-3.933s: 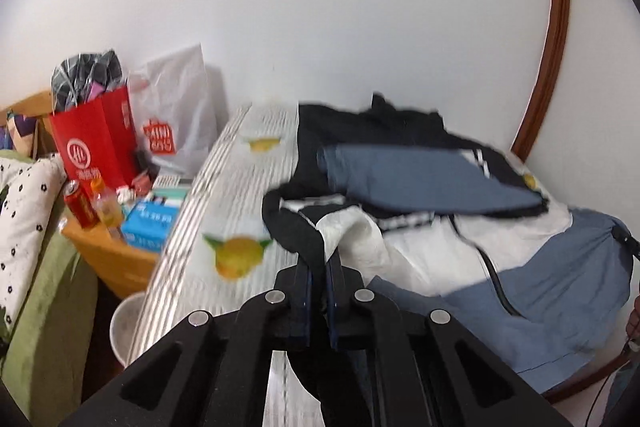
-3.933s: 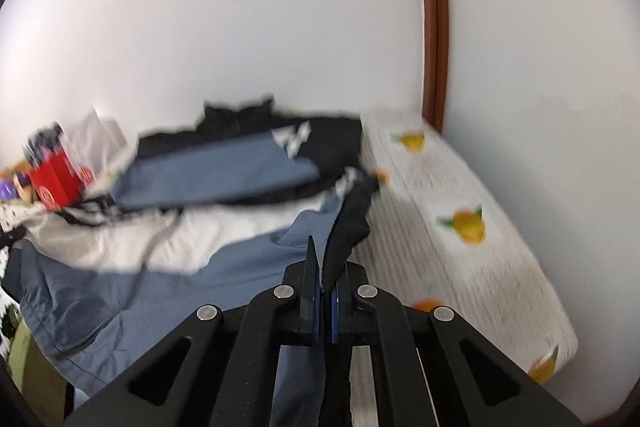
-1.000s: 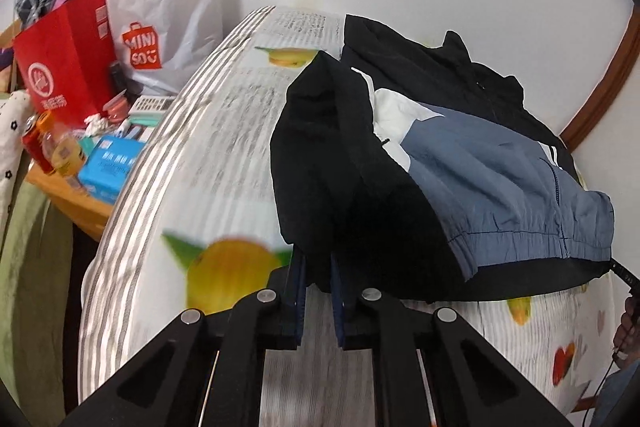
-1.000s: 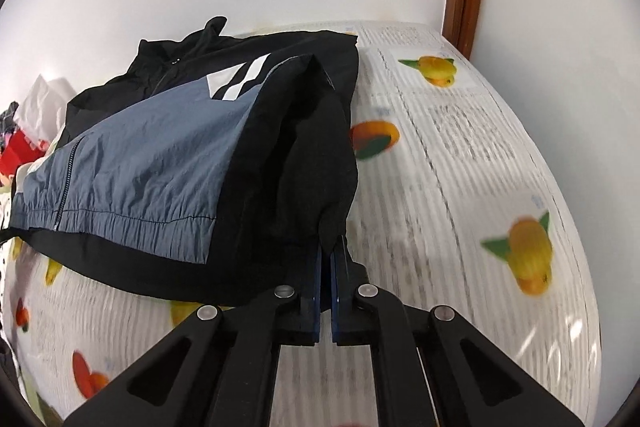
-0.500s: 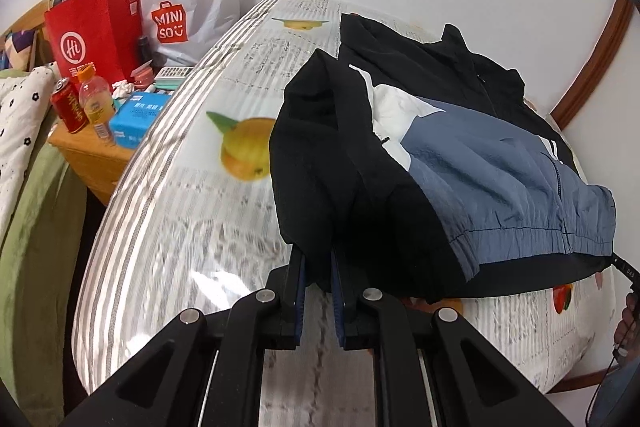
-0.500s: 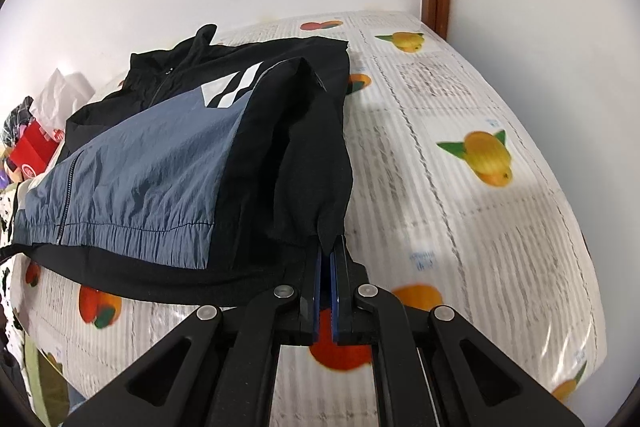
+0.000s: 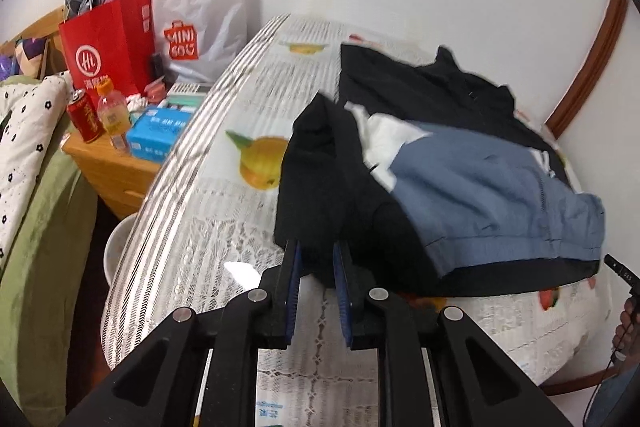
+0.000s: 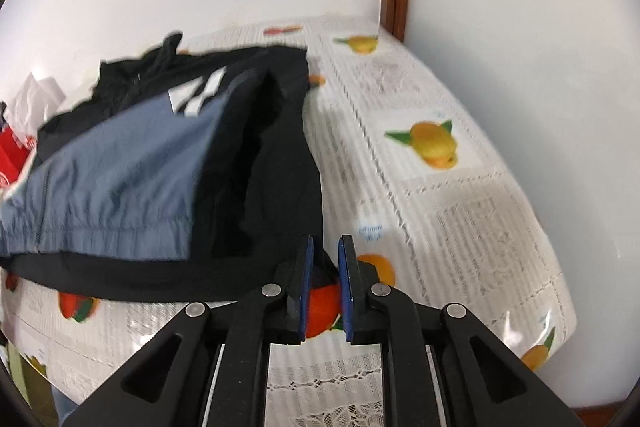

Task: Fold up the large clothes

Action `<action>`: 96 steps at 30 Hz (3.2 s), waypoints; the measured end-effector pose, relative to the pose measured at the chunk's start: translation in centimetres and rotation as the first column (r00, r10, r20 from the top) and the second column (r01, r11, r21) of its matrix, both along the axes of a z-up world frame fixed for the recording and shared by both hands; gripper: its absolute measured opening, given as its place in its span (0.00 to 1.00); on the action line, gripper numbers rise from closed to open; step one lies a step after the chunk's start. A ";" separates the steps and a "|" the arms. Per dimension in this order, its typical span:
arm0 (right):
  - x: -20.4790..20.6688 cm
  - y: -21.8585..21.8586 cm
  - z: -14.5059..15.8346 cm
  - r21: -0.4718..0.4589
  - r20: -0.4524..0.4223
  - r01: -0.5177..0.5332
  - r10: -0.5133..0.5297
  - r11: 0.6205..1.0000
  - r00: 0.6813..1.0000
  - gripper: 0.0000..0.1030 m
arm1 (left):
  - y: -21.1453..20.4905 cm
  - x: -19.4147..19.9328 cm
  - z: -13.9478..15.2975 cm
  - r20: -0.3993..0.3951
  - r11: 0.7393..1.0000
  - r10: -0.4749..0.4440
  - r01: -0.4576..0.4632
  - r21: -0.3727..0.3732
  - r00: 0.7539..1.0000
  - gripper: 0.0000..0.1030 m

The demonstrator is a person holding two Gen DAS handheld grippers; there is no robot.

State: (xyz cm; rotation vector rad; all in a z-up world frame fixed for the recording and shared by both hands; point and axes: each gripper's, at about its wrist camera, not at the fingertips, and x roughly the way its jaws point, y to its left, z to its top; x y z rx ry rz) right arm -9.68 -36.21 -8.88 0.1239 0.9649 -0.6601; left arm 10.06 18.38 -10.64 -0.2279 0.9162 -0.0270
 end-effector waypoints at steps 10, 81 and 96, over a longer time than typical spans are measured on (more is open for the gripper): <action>1.5 4.0 2.6 0.025 0.109 -0.123 0.119 0.992 0.987 0.42 | -2.2 1.1 0.8 0.021 0.990 -0.091 0.093 -0.110 0.996 0.27; 16.3 -0.5 4.6 -0.077 0.222 -0.122 0.137 0.989 0.966 0.34 | -7.8 18.2 4.3 0.103 0.953 -0.292 0.299 -0.055 0.951 0.52; 18.9 4.1 0.2 -0.032 0.055 -0.332 0.334 0.943 0.941 0.35 | -7.3 17.9 2.9 0.075 0.973 -0.228 0.226 0.041 0.971 0.55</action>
